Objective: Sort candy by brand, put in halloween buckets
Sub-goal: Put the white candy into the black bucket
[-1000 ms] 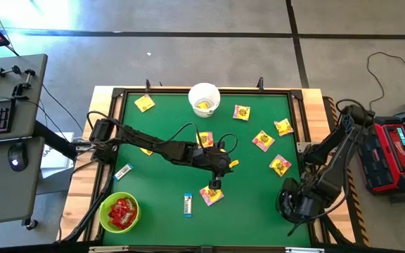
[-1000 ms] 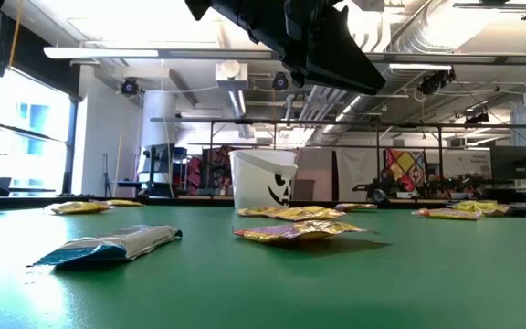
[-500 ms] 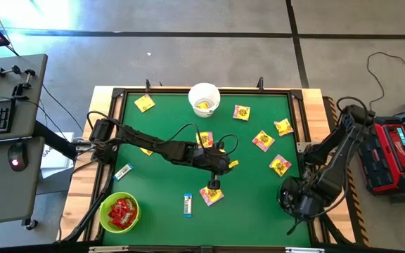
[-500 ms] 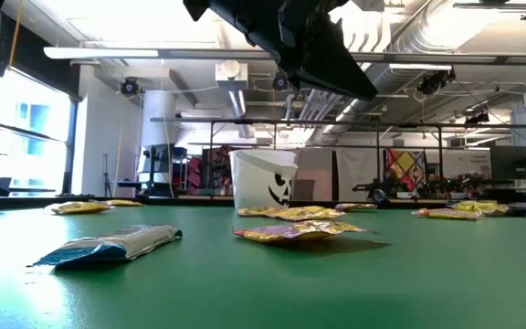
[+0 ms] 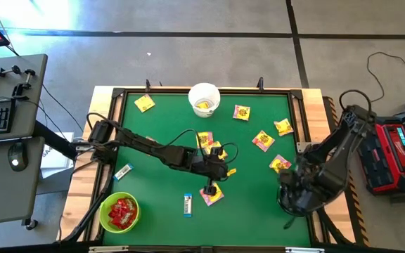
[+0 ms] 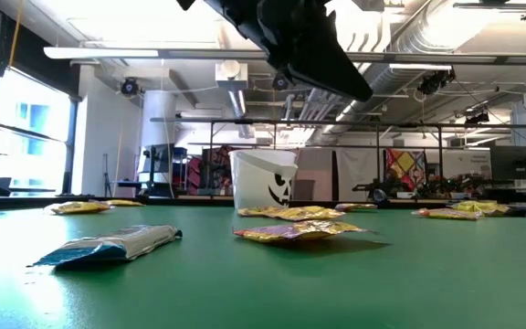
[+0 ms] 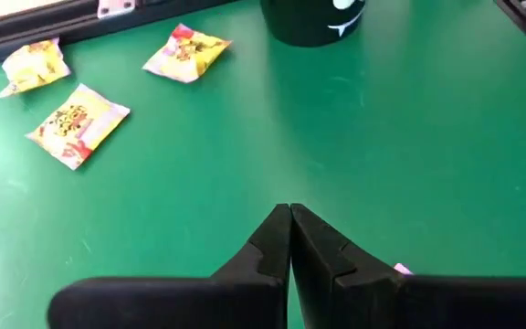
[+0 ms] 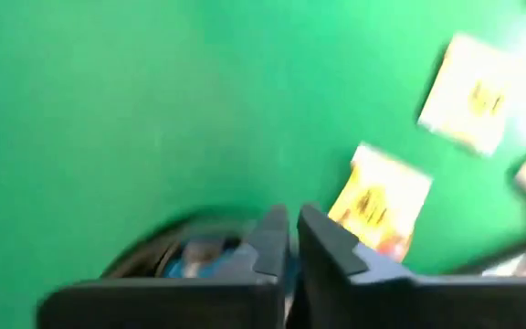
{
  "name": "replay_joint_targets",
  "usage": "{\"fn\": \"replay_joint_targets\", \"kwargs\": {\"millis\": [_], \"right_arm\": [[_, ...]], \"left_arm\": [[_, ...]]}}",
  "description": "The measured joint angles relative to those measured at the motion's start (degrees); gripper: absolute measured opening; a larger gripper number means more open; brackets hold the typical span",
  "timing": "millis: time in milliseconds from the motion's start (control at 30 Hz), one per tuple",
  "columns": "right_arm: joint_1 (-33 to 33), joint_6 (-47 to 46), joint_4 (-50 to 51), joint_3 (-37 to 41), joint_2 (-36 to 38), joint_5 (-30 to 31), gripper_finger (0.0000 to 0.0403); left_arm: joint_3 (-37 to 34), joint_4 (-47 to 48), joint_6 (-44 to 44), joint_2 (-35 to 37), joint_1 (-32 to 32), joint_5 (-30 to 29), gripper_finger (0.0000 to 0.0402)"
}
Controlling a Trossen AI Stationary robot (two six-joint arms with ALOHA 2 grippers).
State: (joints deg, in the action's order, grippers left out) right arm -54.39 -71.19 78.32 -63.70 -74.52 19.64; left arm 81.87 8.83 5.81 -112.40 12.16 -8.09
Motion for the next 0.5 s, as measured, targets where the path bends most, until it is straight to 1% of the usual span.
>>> {"fn": "replay_joint_targets", "kwargs": {"millis": [33,100,200,267,367,433,500], "right_arm": [[1.17,2.59,-0.3,0.0,0.0,1.6,0.0012],[3.83,7.52,-1.74,0.0,0.02,4.37,0.0015],[7.95,16.37,-7.72,1.11,0.07,6.91,0.001],[10.9,22.59,-13.54,3.4,0.07,7.12,0.0003],[15.53,29.45,-23.57,7.29,0.07,5.96,0.0003],[18.22,35.36,-32.46,9.79,0.07,5.14,0.0001],[20.67,41.19,-39.85,12.17,0.07,4.93,0.0001]], "left_arm": [[0.0,-0.14,-0.04,0.05,-0.01,-0.01,0.0],[-0.03,-0.7,-0.01,0.07,-0.04,-0.01,0.0],[-2.22,-7.12,0.01,0.17,0.04,0.15,0.0],[-4.54,-12.28,-0.03,0.17,0.04,1.08,0.0],[-6.91,-16.17,0.02,0.17,0.08,1.85,0.0],[-8.02,-16.51,-0.09,0.22,0.24,1.85,0.0],[-8.85,-14.55,-0.16,0.78,0.4,1.98,0.0]]}}
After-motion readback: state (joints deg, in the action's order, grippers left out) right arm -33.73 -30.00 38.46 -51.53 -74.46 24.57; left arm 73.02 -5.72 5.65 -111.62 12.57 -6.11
